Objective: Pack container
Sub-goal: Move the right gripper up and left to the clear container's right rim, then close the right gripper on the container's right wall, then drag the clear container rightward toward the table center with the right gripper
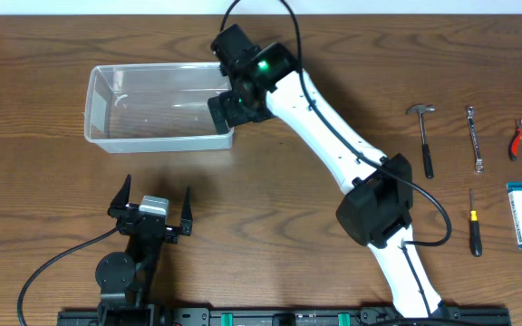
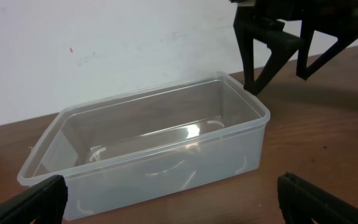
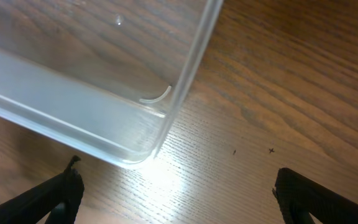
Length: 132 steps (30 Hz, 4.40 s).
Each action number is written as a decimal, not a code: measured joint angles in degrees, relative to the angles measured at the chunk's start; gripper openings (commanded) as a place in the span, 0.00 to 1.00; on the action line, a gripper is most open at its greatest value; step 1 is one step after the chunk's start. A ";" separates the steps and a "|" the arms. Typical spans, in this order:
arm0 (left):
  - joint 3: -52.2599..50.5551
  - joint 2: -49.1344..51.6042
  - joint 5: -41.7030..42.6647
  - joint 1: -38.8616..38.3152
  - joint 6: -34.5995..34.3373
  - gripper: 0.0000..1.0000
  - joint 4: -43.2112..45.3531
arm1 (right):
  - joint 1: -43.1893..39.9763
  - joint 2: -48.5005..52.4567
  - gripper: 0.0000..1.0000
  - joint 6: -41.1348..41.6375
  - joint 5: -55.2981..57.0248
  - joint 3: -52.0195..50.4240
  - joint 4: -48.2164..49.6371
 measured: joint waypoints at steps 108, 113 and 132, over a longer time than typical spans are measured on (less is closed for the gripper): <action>0.00 0.00 0.00 0.00 0.00 0.98 0.02 | -1.90 8.48 0.01 10.32 4.92 0.09 8.04; 0.00 0.00 0.00 0.00 0.00 0.98 0.00 | -1.90 8.63 0.01 9.73 7.30 1.14 4.92; 0.00 0.00 0.00 0.00 0.00 0.98 0.02 | -9.55 9.18 0.01 1.99 11.96 31.78 -24.30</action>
